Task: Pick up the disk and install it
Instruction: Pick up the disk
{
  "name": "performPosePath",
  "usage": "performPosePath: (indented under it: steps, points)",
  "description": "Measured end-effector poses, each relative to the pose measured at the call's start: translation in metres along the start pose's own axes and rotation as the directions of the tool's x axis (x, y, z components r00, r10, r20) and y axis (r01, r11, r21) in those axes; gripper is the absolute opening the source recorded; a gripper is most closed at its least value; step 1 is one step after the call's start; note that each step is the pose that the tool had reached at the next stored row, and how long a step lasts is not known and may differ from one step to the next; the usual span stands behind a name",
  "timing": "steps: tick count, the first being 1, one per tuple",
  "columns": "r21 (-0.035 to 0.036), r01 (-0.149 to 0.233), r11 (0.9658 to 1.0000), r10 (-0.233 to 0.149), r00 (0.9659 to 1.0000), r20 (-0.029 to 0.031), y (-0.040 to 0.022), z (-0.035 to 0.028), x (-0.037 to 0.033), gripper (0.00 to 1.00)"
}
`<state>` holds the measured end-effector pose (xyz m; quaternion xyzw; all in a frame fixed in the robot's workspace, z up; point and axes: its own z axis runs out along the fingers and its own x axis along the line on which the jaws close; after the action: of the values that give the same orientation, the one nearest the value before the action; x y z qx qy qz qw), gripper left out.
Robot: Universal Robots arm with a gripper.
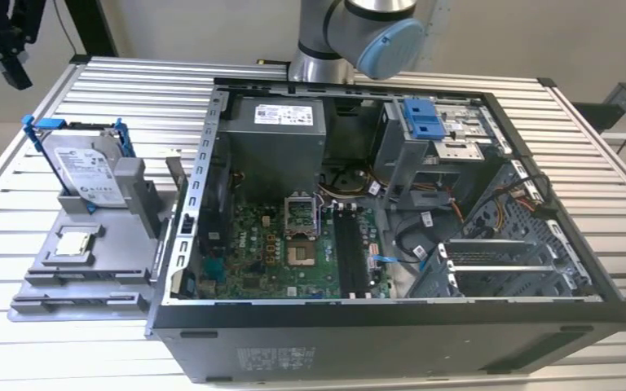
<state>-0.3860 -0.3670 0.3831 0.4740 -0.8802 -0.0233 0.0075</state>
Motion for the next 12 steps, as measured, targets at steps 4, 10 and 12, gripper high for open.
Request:
performPosePath:
  steps: [4, 10, 12]
  points:
    - [-0.0005, 0.054, 0.9985, -0.054, 0.9985, -0.0025, 0.0, 0.0, 0.0, 0.0]
    - [-0.0013, 0.128, 0.9918, -0.128, 0.9918, -0.0065, 0.0001, 0.0, -0.0002, 0.0]
    - [-0.0016, 0.149, 0.9889, -0.149, 0.9888, -0.0077, 0.0002, 0.0, -0.0003, 0.0]
